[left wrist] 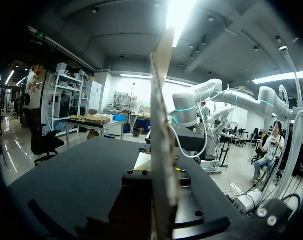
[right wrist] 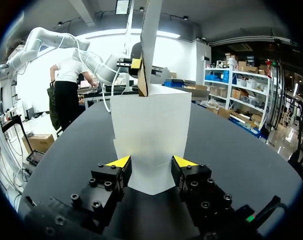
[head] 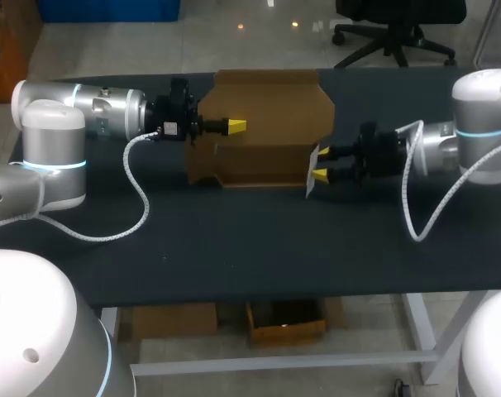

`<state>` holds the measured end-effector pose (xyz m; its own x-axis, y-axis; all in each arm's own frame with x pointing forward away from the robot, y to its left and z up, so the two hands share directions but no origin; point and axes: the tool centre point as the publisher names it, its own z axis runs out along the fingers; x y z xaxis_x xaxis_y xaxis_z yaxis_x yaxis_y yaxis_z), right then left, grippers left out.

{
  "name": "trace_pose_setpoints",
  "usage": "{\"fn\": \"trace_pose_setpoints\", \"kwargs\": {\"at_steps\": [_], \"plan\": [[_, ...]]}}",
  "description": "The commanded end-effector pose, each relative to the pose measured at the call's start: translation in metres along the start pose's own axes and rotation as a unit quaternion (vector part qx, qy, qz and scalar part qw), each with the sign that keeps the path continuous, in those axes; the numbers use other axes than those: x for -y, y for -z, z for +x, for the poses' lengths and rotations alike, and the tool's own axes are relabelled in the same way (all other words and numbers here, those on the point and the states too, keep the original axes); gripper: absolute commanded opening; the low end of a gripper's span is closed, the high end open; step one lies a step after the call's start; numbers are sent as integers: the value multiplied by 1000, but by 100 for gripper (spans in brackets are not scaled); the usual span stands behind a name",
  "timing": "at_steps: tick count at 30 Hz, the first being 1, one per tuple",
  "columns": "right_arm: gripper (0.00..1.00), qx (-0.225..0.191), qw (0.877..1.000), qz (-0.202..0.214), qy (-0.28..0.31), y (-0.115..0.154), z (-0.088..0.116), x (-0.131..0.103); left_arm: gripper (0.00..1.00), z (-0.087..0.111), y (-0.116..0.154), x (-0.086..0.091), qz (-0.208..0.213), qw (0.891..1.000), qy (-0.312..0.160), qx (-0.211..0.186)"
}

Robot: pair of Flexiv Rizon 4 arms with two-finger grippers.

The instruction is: Assemble the packaging by folding the flat box into shape, placing the metal phone stand inside, and closing the box properly

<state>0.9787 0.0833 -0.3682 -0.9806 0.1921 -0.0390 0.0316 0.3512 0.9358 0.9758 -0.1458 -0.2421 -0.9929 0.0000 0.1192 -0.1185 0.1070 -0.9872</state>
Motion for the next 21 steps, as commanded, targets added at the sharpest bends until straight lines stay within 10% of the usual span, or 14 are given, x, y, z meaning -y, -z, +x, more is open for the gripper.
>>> {"fn": "trace_pose_setpoints", "kwargs": {"at_steps": [1, 21], "plan": [[49, 9, 1000, -2, -8, -5, 2, 2, 0, -2, 1, -5, 0, 1000, 0, -1], [46, 82, 995, -8, -54, -14, 0, 2, 0, -2, 1, -5, 0, 1000, 0, -1]]}}
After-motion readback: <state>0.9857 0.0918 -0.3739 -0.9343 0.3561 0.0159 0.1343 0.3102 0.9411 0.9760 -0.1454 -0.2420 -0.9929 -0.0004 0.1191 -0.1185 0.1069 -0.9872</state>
